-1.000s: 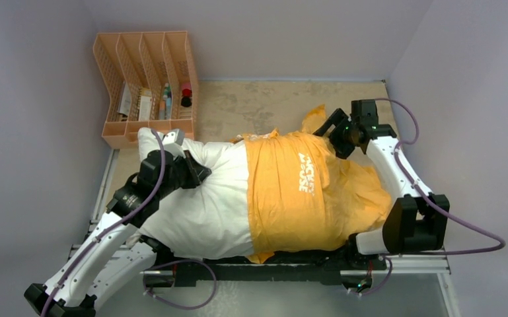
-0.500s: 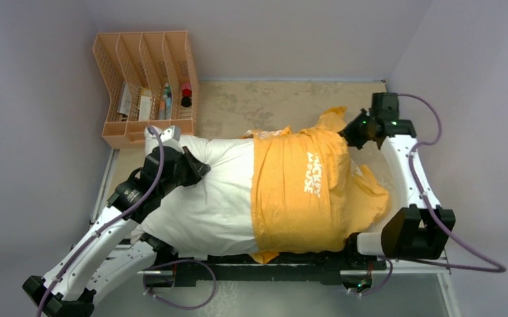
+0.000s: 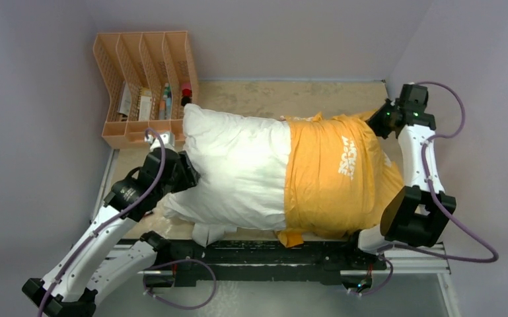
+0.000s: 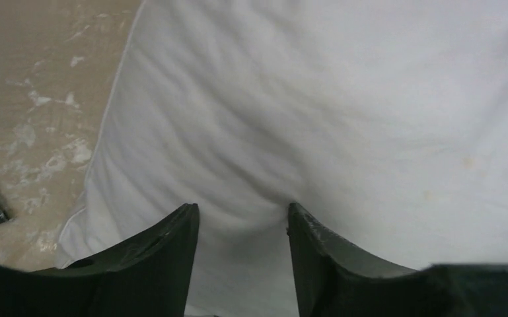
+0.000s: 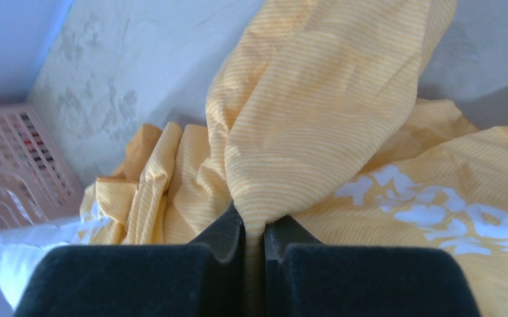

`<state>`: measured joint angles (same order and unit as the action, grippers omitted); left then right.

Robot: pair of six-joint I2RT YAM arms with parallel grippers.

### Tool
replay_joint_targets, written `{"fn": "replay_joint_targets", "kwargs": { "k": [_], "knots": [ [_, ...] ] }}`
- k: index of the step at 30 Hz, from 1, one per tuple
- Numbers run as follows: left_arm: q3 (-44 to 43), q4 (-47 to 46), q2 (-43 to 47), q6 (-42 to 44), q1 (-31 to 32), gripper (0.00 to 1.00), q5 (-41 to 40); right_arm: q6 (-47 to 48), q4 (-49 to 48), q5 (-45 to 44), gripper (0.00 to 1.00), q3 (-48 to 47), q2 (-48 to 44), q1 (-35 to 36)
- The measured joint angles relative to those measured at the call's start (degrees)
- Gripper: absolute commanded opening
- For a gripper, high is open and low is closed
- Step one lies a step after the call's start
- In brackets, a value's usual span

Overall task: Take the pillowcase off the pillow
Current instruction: Remove the pillow from the pillowcase.

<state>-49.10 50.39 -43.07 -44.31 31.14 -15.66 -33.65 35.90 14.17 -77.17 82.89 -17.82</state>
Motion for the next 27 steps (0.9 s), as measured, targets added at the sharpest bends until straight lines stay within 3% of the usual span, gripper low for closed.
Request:
{"fn": "replay_joint_targets", "kwargs": {
  "k": [6, 14, 20, 21, 24, 25, 27],
  "knots": [
    [-14.36, -7.13, -11.04, 6.58, 0.0, 0.67, 9.94, 4.31, -3.96, 0.17, 0.0, -1.79, 3.45, 8.85],
    [-38.95, -12.59, -38.86, 22.8, 0.04, 0.74, 21.57, 8.37, -3.39, 2.91, 0.0, -5.62, 5.16, 13.64],
    [-38.27, -13.79, -51.23, 29.49, -0.7, 0.77, 30.69, 10.51, -2.19, 3.63, 0.0, -7.23, 5.14, 13.68],
    [-36.22, -14.82, -51.8, 30.14, -0.74, 0.72, 32.7, 10.78, -1.97, 3.63, 0.0, -7.32, 5.14, 13.7],
    [-29.92, -18.4, -51.17, 31.34, -0.26, 0.06, 37.07, 10.93, -1.09, 3.56, 0.02, -7.39, 5.14, 13.92],
    [-28.13, -19.58, -50.4, 31.63, 0.28, 0.0, 37.57, 10.93, -0.57, 3.56, 0.06, -7.52, 5.14, 14.05],
    [-25.73, -21.35, -48.37, 31.89, 1.97, 0.0, 36.59, 11.02, 1.31, 3.32, 0.18, -8.31, 5.22, 14.21]
  ]
}}
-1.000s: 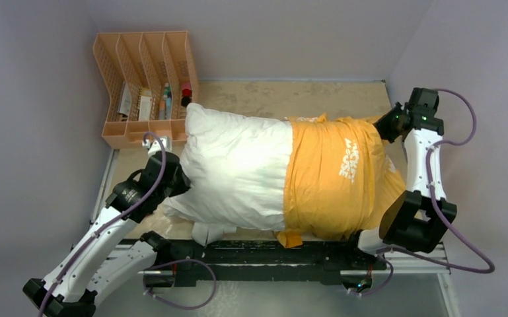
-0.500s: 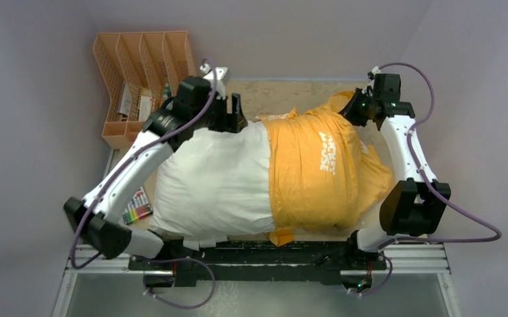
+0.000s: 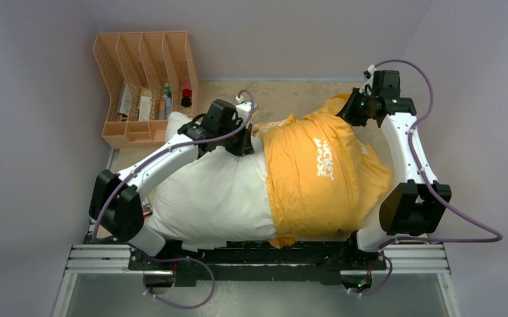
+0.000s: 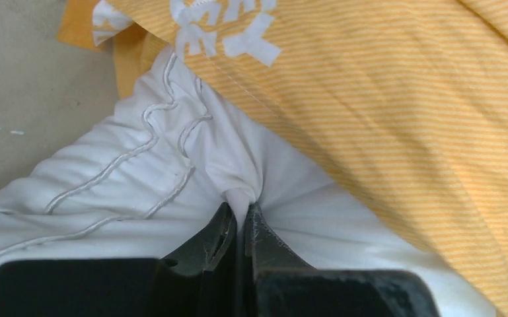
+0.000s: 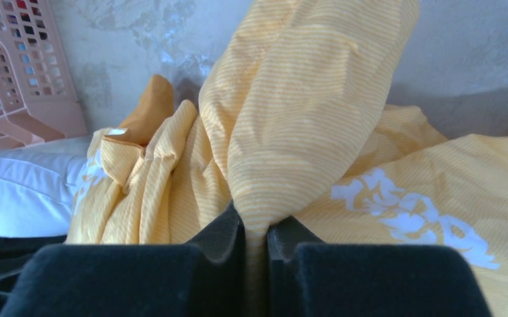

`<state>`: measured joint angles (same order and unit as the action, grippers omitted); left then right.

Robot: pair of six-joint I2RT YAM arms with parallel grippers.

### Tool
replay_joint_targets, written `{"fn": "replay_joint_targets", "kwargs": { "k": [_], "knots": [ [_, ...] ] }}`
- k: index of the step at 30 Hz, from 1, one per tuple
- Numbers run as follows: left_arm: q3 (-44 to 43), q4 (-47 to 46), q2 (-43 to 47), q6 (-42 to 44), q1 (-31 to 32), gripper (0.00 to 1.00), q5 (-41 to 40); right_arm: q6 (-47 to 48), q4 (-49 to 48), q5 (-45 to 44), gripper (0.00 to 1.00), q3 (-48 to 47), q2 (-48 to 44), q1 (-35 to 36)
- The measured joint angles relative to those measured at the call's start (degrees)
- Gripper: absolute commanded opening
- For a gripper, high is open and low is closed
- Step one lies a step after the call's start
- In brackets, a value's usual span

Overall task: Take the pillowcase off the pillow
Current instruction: Remove the pillow from the pillowcase.

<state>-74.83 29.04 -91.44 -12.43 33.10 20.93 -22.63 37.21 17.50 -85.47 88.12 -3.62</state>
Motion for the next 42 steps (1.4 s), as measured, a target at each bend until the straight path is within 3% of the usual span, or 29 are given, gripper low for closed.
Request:
{"fn": "replay_joint_targets", "kwargs": {
  "k": [4, 5, 6, 7, 18, 19, 21, 22, 27, 29, 31, 33, 34, 39, 42],
  "knots": [
    [4.63, -1.62, 5.62, -2.51, 2.95, 0.0, -9.03, 0.26, 3.37, -2.08, 0.39, -3.04, 0.02, 0.15],
    [5.9, -1.9, 7.17, -3.72, 3.08, 0.0, -11.13, 0.11, 3.34, -2.8, 0.29, -3.63, 0.0, 0.13],
    [7.19, -2.14, 8.7, -4.96, 3.32, 0.0, -12.92, 0.17, 2.89, -3.39, 0.1, -4.02, -0.2, 0.09],
    [8.81, -2.47, 10.51, -6.29, 3.3, 0.0, -14.82, 0.15, 2.51, -3.8, 0.02, -4.07, -0.63, 0.0],
    [13.84, -3.39, 16.59, -11.1, 2.93, 0.0, -21.03, -2.4, -1.77, -4.96, 0.0, 2.45, -7.91, -0.2],
    [14.08, -3.65, 16.7, -11.17, 2.93, 0.0, -21.11, -2.62, -2.08, -4.87, 0.16, 2.62, -7.8, -0.2],
    [14.88, -4.22, 17.27, -11.3, 2.93, 0.0, -21.16, -3.34, -2.6, -4.48, 0.64, 3.15, -7.74, -0.2],
    [15.21, -4.48, 17.57, -11.56, 2.93, 0.0, -21.14, -4.09, -2.91, -4.26, 0.71, 3.54, -7.72, -0.2],
    [15.98, -5.51, 18.4, -12.13, 2.93, 0.0, -21.11, -6.01, -5.55, -1.2, 0.85, 7.17, -6.32, -0.26],
    [16.0, -5.6, 18.4, -12.13, 2.93, 0.0, -21.05, -6.73, -7.1, 0.44, 0.74, 8.92, -5.01, -0.26],
    [16.02, -5.66, 18.4, -12.13, 2.93, 0.0, -21.0, -7.56, -8.79, 2.95, 0.37, 10.27, -3.21, -0.26],
    [16.04, -5.68, 18.4, -12.17, 2.93, 0.0, -21.09, -8.39, -9.73, 4.59, 0.07, 10.34, -1.36, -0.26],
    [16.04, -5.66, 18.4, -12.39, 2.93, 0.0, -21.29, -9.07, -10.01, 4.52, 0.03, 10.32, -1.01, -0.24],
    [16.57, -6.03, 18.67, -15.15, 3.1, 0.0, -23.82, -10.29, -9.29, 0.11, 0.01, 10.08, -2.99, -1.42],
    [18.43, -6.91, 19.89, -17.27, 3.41, 0.0, -26.21, -9.33, -7.52, -3.1, 0.0, 7.5, -3.8, -6.4]
  ]
}}
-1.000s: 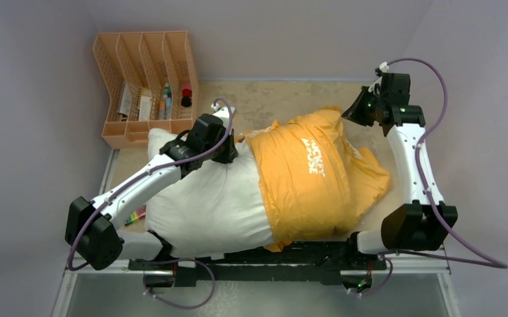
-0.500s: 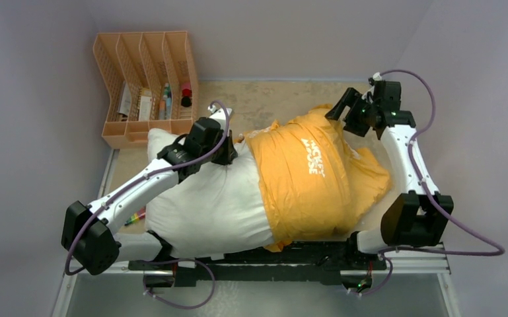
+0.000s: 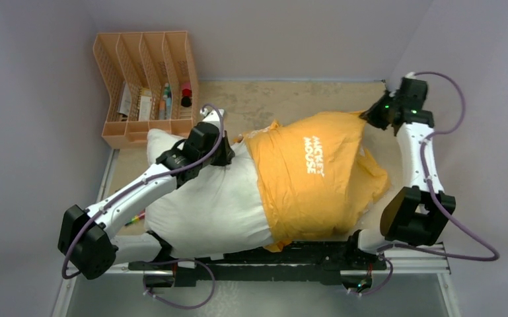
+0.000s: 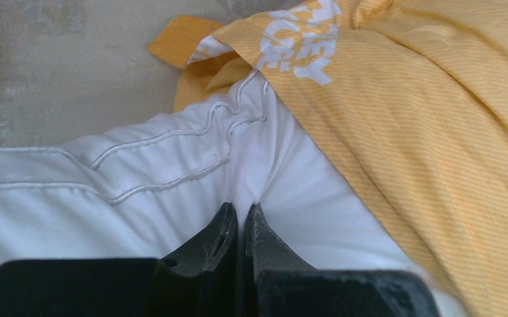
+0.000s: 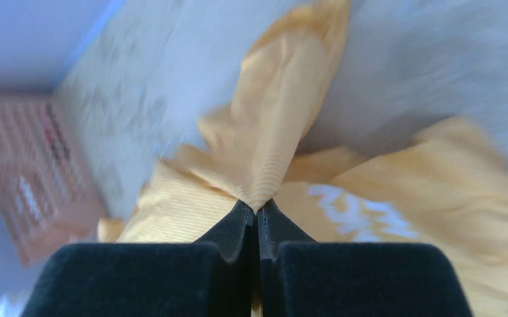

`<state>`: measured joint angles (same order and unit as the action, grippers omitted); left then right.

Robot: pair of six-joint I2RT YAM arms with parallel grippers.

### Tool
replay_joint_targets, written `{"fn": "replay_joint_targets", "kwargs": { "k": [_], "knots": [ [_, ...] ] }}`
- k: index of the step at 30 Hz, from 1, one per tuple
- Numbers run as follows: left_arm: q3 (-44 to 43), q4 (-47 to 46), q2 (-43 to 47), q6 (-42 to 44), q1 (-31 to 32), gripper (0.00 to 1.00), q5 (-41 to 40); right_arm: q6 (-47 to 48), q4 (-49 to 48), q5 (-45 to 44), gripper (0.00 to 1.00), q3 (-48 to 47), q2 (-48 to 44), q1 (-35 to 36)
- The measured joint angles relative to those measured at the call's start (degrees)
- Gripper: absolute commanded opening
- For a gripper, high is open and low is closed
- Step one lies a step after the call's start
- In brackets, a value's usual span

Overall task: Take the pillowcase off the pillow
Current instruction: Remove the pillow from the pillowcase.

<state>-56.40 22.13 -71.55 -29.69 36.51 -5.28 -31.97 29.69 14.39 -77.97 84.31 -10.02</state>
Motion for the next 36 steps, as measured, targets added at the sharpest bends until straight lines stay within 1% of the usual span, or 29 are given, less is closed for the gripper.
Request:
{"fn": "replay_joint_targets", "kwargs": {
  "k": [2, 4, 6, 8, 9, 10, 11, 12, 14, 15, 16, 18, 20, 21, 22, 25, 26, 27, 28, 29, 31, 33, 34, 35, 36],
  "knots": [
    [1.6, -0.76, 0.87, -1.51, 0.02, 0.0, -1.53, 0.68, 0.81, -2.25, 0.0, -2.49, -0.02, -6.21],
    [2.99, -1.92, 1.46, -2.95, 0.0, 0.0, -2.84, 1.18, 1.73, -3.26, 0.0, -3.91, -0.09, -10.67],
    [3.93, -2.91, 2.01, -4.2, 0.04, 0.0, -3.52, 1.46, 2.75, -3.02, 0.0, -4.31, -0.35, -13.03],
    [4.94, -3.45, 2.89, -5.18, 0.11, 0.0, -4.22, 1.7, 3.5, -2.16, 0.0, -4.31, -0.44, -13.14],
    [5.33, -3.43, 3.28, -5.38, 0.11, 0.0, -4.61, 1.95, 3.41, -1.49, 0.03, -4.28, -0.44, -12.87],
    [5.6, -3.3, 3.58, -5.64, 0.11, 0.0, -5.11, 2.25, 3.39, -0.9, 0.17, -4.28, -0.44, -12.66],
    [5.68, -3.19, 3.72, -5.73, 0.11, 0.0, -5.49, 2.64, 3.23, 0.57, 0.33, -4.26, -0.44, -12.39],
    [5.68, -3.06, 3.72, -5.75, 0.11, 0.0, -5.81, 2.95, 2.95, 1.97, 0.45, -4.11, -0.48, -12.2],
    [5.66, -2.82, 3.69, -5.73, 0.11, 0.0, -6.27, 3.74, 2.45, 5.97, 0.64, -3.61, -0.52, -11.63],
    [5.62, -2.67, 3.72, -5.73, 0.11, 0.0, -6.45, 4.13, 2.45, 6.95, 0.7, -3.3, -0.63, -11.23],
    [5.51, -2.49, 3.69, -5.73, 0.11, 0.0, -6.58, 4.83, 2.67, 7.52, 0.74, -2.8, -0.94, -10.29],
    [4.87, -1.68, 3.65, -5.7, 0.09, 0.0, -6.75, 6.08, 3.26, 7.39, 0.77, -1.64, -2.16, -7.52],
    [4.07, -0.79, 3.54, -5.68, 0.09, 0.0, -6.78, 7.67, 3.74, 7.28, 0.78, -0.02, -4.33, -3.13],
    [3.67, -0.37, 3.45, -5.68, 0.07, 0.0, -6.75, 8.26, 3.93, 7.5, 0.81, 0.98, -5.77, -0.74],
    [3.32, 0.0, 3.34, -5.66, 0.04, 0.0, -6.73, 8.85, 4.04, 7.85, 0.86, 2.05, -7.3, 1.6],
    [2.45, 0.98, 2.89, -5.66, 0.0, 0.0, -6.62, 9.88, 4.15, 8.87, 0.87, 4.9, -10.93, 8.0],
    [2.21, 1.25, 2.78, -5.64, 0.0, 0.0, -6.54, 9.99, 3.87, 9.05, 0.86, 5.81, -11.65, 10.49],
    [2.1, 1.38, 2.71, -5.64, 0.0, 0.0, -6.47, 9.99, 3.74, 9.05, 0.82, 6.6, -11.96, 12.72],
    [1.99, 1.53, 2.67, -5.64, 0.0, 0.0, -6.43, 9.99, 3.76, 8.94, 0.73, 7.19, -11.8, 14.91],
    [1.86, 1.7, 2.64, -5.62, 0.0, 0.0, -6.36, 10.01, 3.85, 8.61, 0.63, 7.48, -11.3, 16.59],
    [1.84, 1.92, 2.6, -5.55, -0.02, 0.0, -6.32, 10.19, 3.74, 5.99, 0.37, 7.8, -9.44, 19.96],
    [1.84, 2.21, 2.6, -5.4, -0.15, 0.0, -6.34, 10.01, 3.54, 2.29, 0.13, 7.93, -7.78, 21.35],
    [1.84, 2.12, 2.6, -5.4, -0.17, 0.0, -6.34, 9.38, 3.54, -0.39, 0.08, 7.93, -7.45, 21.64],
    [1.84, 1.99, 2.6, -5.42, -0.17, 0.0, -6.32, 9.4, 3.63, -2.12, 0.0, 7.93, -7.48, 21.68],
    [1.84, 1.88, 2.62, -5.44, -0.15, 0.0, -6.32, 8.81, 3.76, -4.44, 0.0, 7.93, -7.91, 21.77]
  ]
}}
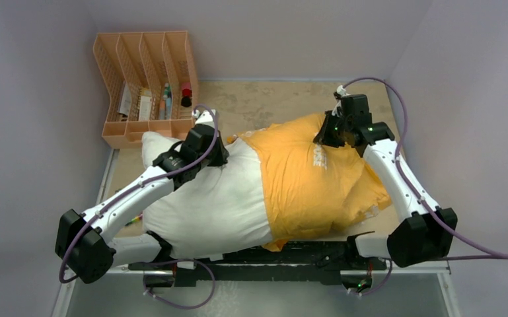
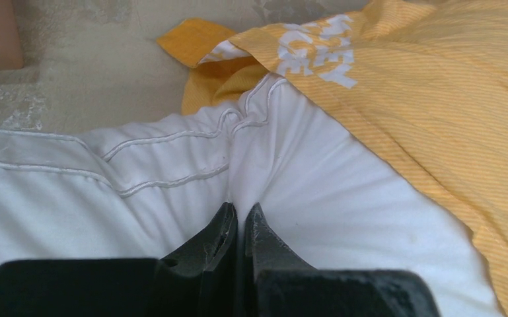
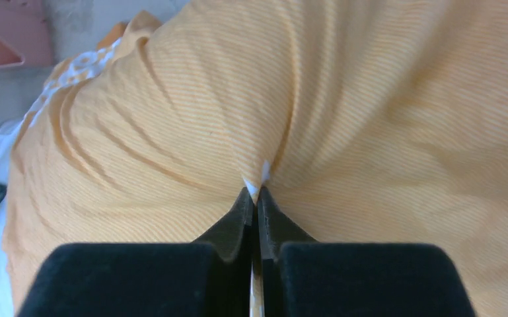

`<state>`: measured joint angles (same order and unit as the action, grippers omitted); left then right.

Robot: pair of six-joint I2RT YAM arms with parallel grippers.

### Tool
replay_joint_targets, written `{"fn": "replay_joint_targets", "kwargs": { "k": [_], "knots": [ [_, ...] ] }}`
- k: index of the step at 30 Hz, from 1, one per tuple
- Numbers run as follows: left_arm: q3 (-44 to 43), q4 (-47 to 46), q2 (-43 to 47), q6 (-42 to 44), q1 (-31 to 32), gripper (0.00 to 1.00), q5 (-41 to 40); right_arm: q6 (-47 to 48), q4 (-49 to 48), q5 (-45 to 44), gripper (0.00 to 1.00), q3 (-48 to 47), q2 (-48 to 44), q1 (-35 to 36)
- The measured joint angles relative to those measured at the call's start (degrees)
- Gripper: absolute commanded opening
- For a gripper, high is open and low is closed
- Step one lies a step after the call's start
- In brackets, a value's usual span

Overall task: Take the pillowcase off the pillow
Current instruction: Remove the pillow from the pillowcase.

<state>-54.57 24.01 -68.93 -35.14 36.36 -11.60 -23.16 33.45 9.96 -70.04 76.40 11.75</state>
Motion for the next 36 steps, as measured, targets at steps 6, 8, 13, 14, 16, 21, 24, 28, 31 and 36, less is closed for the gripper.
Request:
{"fn": "replay_joint_targets", "kwargs": {
  "k": [6, 8, 13, 14, 16, 21, 24, 28, 31, 36],
  "knots": [
    [0.96, -1.42, 0.76, -0.76, 0.04, 0.0, 0.07, -0.81, 2.89, -13.46, 0.0, -2.49, -2.93, -0.55],
    [2.14, -2.58, 1.55, -1.49, 0.04, 0.0, 0.22, -0.68, 3.89, -13.97, 0.0, -3.63, -2.49, -3.13],
    [4.96, -4.7, 4.13, -3.32, 0.07, 0.0, 0.61, -0.61, 5.64, -13.46, 0.0, -4.02, -0.07, -7.76],
    [5.07, -4.57, 4.31, -3.3, 0.07, 0.0, 0.5, -0.31, 5.64, -14.12, 0.0, -4.04, 0.24, -8.02],
    [5.66, -3.3, 5.31, -3.34, 0.02, 0.0, -0.35, 0.33, 5.84, -17.4, 0.0, -4.9, 1.27, -10.05],
    [6.36, -2.03, 7.43, -3.45, 0.02, 0.0, -1.25, 2.19, 6.21, -18.84, 0.09, -9.27, 3.37, -16.5],
    [6.49, -2.16, 7.82, -3.23, 0.02, 0.0, -0.79, 4.39, 5.35, -9.97, 0.58, -11.89, 2.91, -17.64],
    [6.49, -2.58, 8.57, -2.4, -0.09, 0.0, 1.27, 4.98, 3.41, -1.36, 0.72, -14.08, 1.99, -10.64],
    [6.49, -2.8, 9.68, -0.87, -0.07, 0.0, 3.48, 5.7, 2.62, 1.6, 0.74, -18.05, 4.22, -0.07],
    [6.49, -2.19, 12.35, 1.31, 0.13, 0.0, 6.93, 9.14, 2.93, 1.55, 0.77, -24.41, 12.57, 14.23]
  ]
}}
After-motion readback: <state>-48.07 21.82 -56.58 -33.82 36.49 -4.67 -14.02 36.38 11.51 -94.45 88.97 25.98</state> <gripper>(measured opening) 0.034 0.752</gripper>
